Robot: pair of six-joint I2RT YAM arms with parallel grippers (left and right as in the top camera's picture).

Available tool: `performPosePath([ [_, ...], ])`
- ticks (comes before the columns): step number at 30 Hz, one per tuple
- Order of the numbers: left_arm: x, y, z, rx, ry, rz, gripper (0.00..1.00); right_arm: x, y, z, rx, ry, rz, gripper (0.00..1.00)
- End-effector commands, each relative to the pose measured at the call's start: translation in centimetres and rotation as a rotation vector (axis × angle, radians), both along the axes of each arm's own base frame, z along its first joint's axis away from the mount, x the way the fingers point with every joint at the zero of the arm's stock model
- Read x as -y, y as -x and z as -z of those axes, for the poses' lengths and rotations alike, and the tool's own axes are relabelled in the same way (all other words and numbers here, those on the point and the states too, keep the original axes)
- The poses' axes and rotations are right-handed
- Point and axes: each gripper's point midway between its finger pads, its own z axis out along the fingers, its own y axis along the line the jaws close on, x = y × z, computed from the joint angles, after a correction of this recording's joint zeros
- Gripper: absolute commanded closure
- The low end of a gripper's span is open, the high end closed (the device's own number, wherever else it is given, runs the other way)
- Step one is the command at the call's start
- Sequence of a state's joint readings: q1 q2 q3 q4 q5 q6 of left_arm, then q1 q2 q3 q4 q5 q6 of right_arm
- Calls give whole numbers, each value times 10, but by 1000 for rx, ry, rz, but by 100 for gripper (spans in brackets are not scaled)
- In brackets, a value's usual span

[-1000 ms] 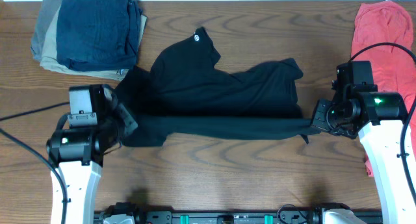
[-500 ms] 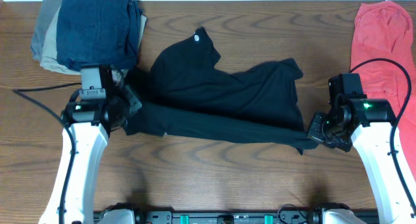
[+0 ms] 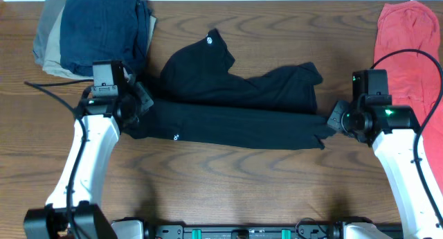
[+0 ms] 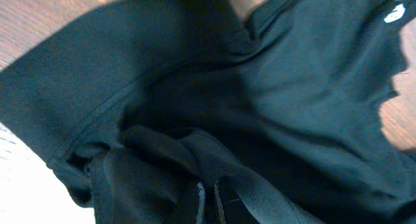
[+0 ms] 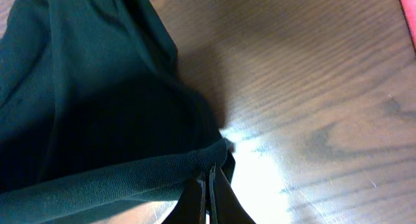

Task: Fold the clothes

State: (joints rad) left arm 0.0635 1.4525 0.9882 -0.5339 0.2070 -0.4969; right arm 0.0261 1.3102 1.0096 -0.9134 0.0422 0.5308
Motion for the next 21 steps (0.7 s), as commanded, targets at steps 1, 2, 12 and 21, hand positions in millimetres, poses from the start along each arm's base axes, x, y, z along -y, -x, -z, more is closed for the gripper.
performPosePath([
  [1, -3, -5, 7, -19, -7, -5, 94, 6, -3, 14, -31, 23, 28, 99],
  [2, -3, -6, 10, -24, -7, -4, 94, 6, -6, 18, -36, 24, 28, 99],
  [12, -3, -17, 11, 6, -14, 5, 33, 6, -21, 40, -63, 41, -20, 14],
  [21, -2, 3, -29, 66, -20, 9, 19, -2, -7, 19, -112, 10, -105, 1],
])
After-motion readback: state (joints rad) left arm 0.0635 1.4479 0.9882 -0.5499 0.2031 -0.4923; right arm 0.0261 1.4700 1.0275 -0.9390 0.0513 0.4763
